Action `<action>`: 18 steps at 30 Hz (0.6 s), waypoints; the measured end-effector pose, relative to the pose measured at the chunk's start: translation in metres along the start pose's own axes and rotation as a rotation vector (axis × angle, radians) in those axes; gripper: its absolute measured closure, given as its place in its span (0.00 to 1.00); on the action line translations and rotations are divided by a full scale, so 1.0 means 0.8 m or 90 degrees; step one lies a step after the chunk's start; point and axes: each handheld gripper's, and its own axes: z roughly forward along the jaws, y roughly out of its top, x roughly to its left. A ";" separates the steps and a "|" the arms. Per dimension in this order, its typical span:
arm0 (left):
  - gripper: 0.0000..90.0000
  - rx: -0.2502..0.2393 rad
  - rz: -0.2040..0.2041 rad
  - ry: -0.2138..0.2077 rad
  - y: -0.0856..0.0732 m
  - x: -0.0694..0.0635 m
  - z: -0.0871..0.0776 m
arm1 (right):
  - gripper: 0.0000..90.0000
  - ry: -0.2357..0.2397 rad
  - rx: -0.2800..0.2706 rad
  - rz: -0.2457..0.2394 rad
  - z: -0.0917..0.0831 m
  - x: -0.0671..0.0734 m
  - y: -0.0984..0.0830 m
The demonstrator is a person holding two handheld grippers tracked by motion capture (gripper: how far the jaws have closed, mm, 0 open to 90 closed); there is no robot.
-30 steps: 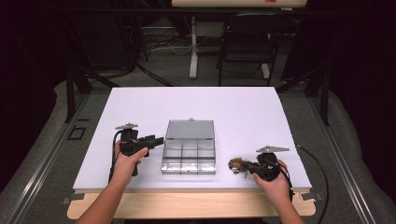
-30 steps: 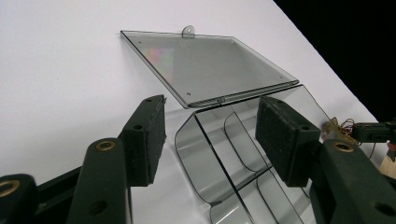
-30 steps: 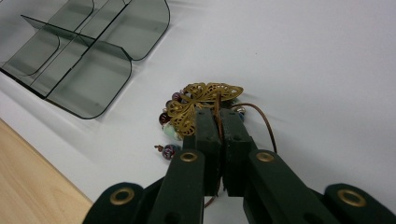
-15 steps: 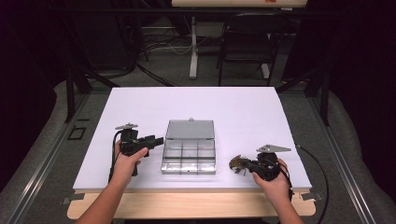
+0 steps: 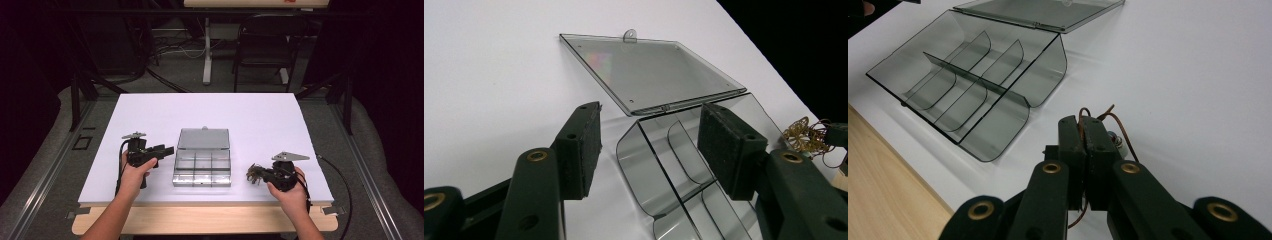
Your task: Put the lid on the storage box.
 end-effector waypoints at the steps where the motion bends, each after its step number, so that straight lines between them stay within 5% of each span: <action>1: 0.48 0.000 0.000 0.000 0.000 0.000 0.000 | 0.99 0.000 0.000 -0.002 -0.001 0.000 0.002; 18: 0.48 -0.003 -0.002 0.004 -0.001 0.002 -0.003 | 0.99 -0.003 -0.016 -0.011 -0.006 0.000 0.020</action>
